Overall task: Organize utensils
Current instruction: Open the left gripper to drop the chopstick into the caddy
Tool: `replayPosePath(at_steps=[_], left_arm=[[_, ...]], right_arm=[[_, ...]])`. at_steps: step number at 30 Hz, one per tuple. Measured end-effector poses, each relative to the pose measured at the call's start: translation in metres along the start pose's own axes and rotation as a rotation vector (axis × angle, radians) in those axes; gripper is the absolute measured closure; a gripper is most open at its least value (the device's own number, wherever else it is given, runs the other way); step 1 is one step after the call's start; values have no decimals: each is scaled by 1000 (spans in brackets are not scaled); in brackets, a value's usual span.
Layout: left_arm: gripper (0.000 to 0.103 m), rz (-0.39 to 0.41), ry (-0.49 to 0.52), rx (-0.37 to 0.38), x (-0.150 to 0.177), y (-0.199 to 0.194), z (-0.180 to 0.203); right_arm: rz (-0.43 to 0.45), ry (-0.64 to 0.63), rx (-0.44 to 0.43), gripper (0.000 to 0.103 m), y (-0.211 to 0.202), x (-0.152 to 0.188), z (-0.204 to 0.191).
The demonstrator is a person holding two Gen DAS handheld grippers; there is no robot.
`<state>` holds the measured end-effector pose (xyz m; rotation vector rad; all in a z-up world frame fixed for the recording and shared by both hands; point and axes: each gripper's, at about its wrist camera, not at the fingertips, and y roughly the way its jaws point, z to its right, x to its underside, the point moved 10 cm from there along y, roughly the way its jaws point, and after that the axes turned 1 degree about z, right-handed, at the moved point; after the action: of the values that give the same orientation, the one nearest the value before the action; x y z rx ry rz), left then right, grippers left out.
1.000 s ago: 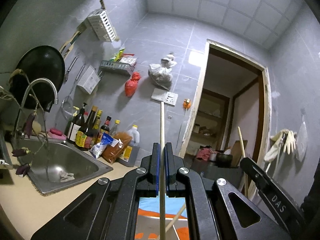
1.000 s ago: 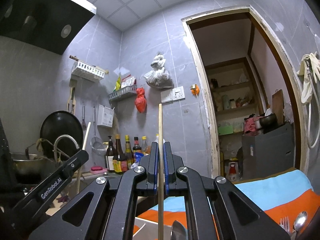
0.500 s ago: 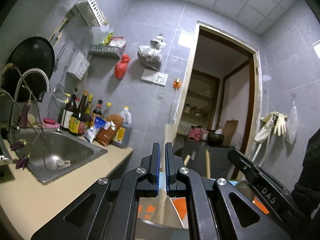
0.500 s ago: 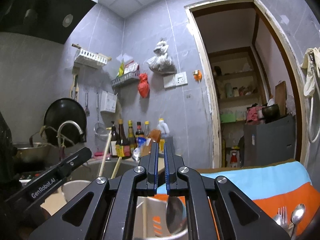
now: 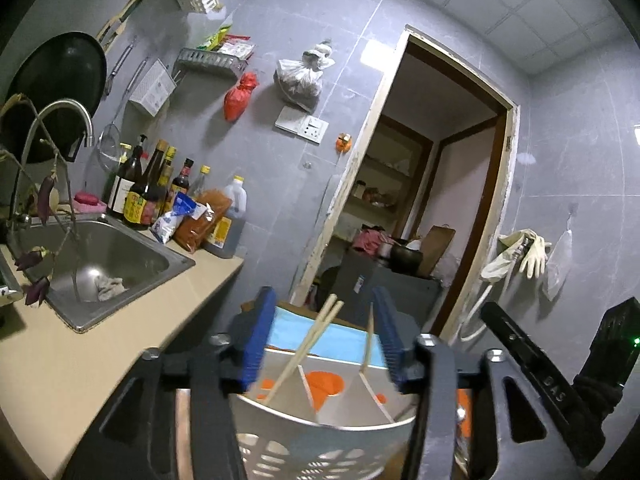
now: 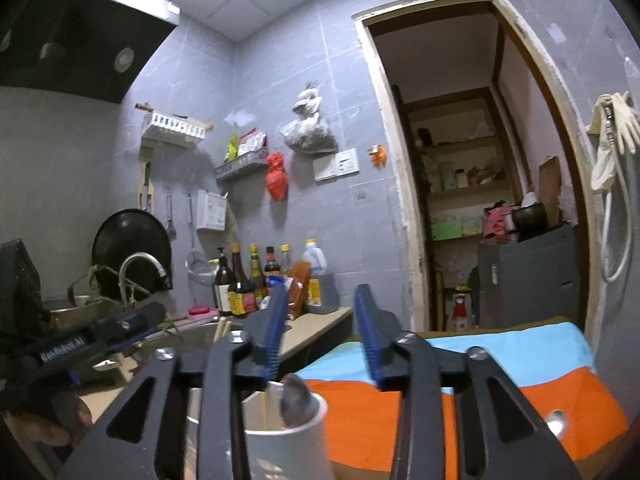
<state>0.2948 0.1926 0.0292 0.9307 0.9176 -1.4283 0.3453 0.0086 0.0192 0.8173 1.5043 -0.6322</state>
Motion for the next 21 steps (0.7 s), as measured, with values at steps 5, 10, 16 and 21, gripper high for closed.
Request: replayPosePath(at_steps=[5,10,16,21], left_arm=[[30,-25,64,-2,-1,-8,30],[12,-30,160,-10,8,-13,70],[6,-38,247,-22,28,-9,112],[5,-69,281,-1,50,5,137]], right_arm=[[31,-24,48,42,-32,-20,26],[58,-68,96,23,-65,-34,50],[80,-136,149,1,-104,-44,76],[67,-162,190,0,-124,-43,101]])
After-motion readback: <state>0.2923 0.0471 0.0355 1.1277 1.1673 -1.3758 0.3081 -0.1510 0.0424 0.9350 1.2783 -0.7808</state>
